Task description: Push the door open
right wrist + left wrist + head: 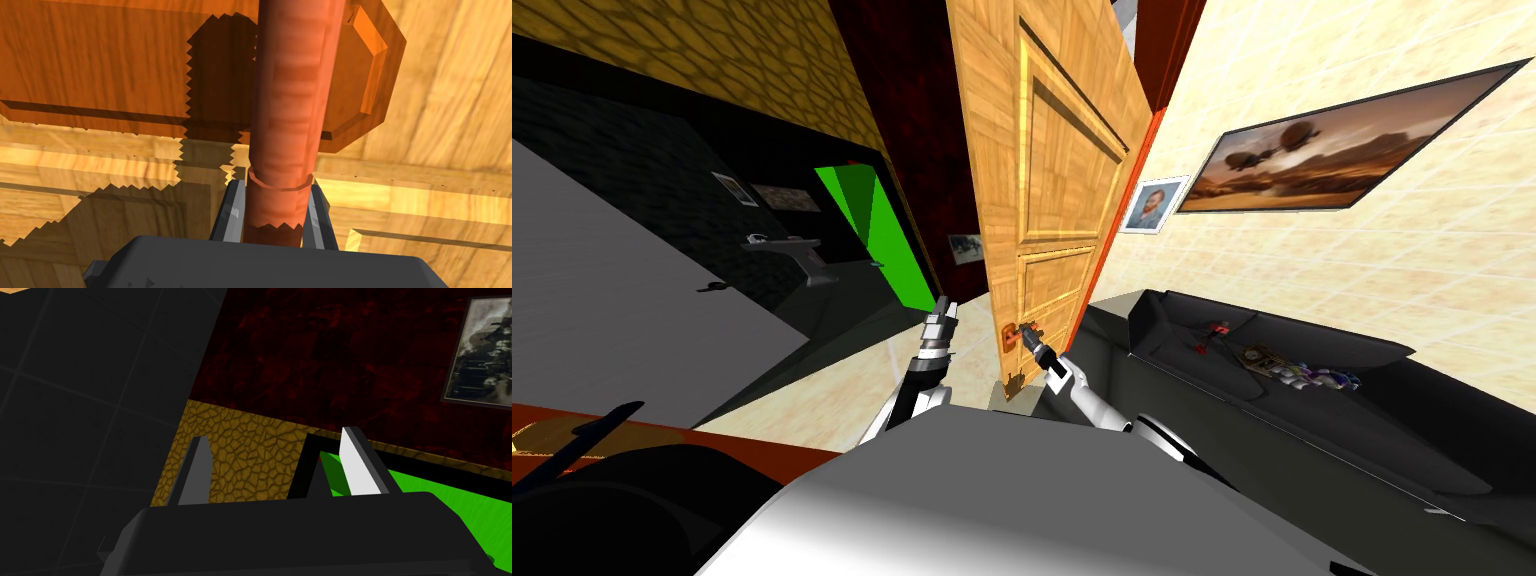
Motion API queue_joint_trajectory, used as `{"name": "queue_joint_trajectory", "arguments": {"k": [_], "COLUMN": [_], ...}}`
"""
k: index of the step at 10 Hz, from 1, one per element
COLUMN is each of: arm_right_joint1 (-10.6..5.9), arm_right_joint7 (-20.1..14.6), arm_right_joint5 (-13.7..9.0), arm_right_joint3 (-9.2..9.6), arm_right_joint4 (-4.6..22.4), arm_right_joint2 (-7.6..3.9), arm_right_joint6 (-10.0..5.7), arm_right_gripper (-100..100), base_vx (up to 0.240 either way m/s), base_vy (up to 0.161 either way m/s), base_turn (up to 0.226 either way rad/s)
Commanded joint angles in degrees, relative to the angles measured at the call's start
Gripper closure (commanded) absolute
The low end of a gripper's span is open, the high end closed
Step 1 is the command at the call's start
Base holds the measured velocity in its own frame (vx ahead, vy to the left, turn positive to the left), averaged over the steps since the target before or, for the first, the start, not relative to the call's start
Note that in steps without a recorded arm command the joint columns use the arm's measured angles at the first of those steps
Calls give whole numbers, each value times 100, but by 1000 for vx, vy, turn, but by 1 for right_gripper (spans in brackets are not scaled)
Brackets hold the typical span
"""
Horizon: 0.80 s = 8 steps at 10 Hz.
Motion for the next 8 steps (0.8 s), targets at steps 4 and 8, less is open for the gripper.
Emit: {"name": "queue_joint_trajectory", "arguments": {"k": [4, 8], "arm_right_joint1": [-102, -122], "arm_right_joint7": [115, 187], "arm_right_joint5": [61, 113], "arm_right_joint3": [-429, -658], "arm_right_joint4": [85, 193], "arm_right_joint2": [70, 149], "arm_right_joint6": [-5, -1], "arm_right_gripper": [100, 100], "base_vx": [27, 28], "base_vy": [54, 58], "base_turn": [8, 10]}}
